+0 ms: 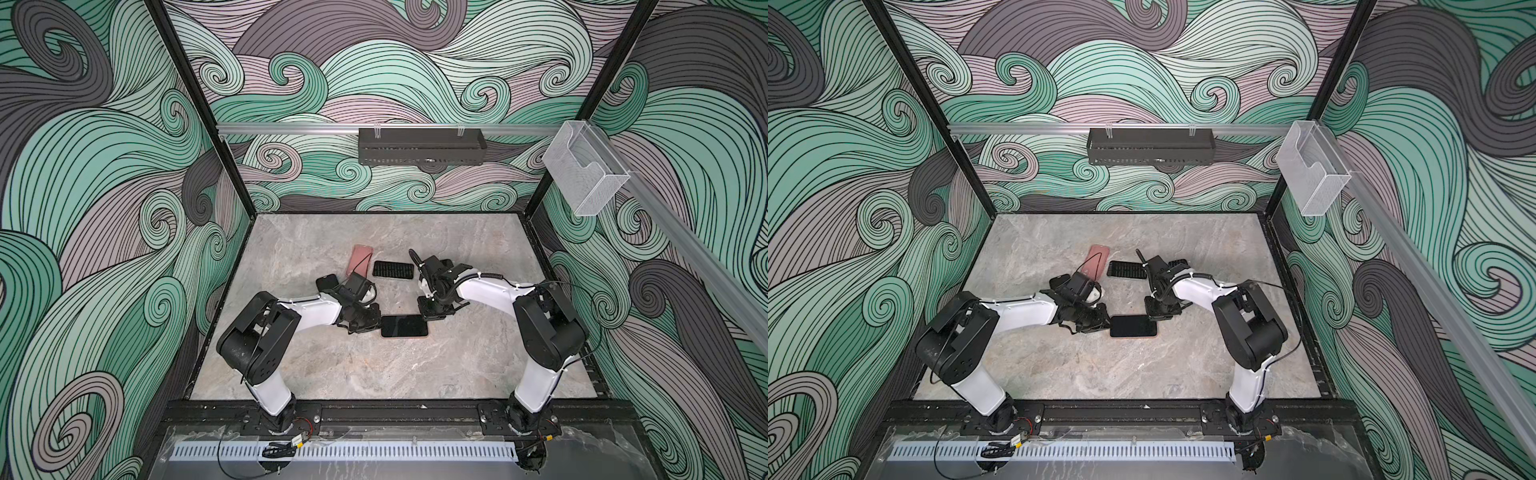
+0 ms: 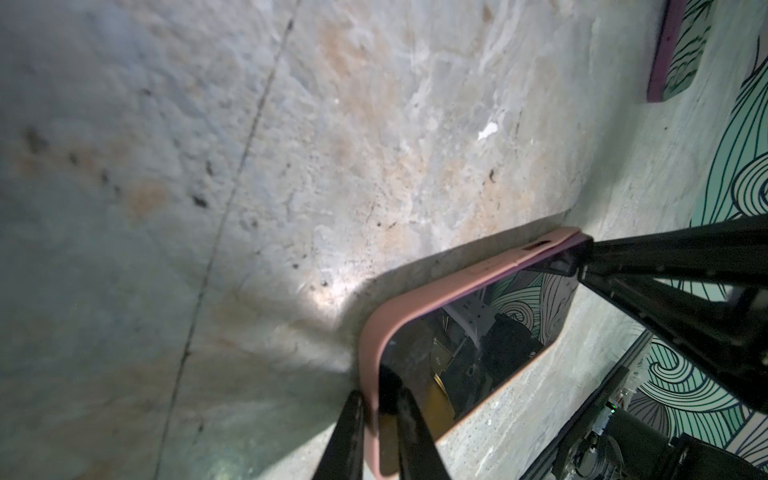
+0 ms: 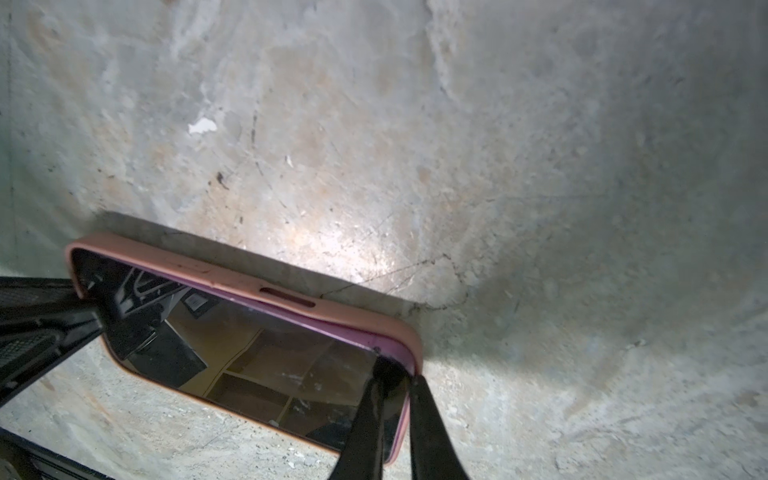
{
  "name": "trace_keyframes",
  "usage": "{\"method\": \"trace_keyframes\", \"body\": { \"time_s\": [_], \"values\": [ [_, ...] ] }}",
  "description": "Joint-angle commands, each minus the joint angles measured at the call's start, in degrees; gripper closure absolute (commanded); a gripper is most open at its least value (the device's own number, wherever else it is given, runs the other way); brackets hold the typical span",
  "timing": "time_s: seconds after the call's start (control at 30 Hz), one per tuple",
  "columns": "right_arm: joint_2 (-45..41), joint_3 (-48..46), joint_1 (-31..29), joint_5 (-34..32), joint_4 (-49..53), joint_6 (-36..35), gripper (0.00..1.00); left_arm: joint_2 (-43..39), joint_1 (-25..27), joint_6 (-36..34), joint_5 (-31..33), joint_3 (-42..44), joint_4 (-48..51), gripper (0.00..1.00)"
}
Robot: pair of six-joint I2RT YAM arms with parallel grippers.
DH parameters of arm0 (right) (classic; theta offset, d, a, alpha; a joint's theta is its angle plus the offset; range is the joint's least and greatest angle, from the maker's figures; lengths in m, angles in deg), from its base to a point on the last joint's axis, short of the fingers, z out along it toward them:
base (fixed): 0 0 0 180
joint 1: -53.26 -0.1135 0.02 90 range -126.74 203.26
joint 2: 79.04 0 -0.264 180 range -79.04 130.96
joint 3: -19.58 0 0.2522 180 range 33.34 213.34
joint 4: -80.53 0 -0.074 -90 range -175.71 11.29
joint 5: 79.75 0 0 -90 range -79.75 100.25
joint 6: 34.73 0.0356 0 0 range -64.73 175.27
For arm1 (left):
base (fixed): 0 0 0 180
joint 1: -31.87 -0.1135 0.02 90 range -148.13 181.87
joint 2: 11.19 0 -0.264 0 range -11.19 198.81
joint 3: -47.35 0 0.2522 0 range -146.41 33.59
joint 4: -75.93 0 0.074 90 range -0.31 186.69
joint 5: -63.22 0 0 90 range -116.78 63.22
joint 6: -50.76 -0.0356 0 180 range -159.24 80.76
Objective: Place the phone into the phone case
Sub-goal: 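Open and raise the right gripper off the phone while the left draws back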
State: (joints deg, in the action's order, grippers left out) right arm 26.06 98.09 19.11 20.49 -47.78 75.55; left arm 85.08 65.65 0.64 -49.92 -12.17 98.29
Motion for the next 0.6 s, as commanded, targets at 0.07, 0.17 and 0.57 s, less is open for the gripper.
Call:
{"method": "trace_keyframes", "body": {
  "time_s": [0.07,0.17,0.57],
  "values": [
    [11.3,-5.1,-3.8,0.0,-7.3,1.8,0.87,1.5,-0.3,-0.8,2.1,-1.0,2.8,0.82],
    [12.0,-5.7,-4.2,0.2,-8.0,2.3,0.87,1.2,-0.2,-0.8,2.2,-0.9,3.0,0.82],
    [10.0,-6.6,-4.4,0.0,-8.1,1.9,0.87,0.4,-0.3,-0.7,2.7,-0.8,3.7,0.83]
  ]
}}
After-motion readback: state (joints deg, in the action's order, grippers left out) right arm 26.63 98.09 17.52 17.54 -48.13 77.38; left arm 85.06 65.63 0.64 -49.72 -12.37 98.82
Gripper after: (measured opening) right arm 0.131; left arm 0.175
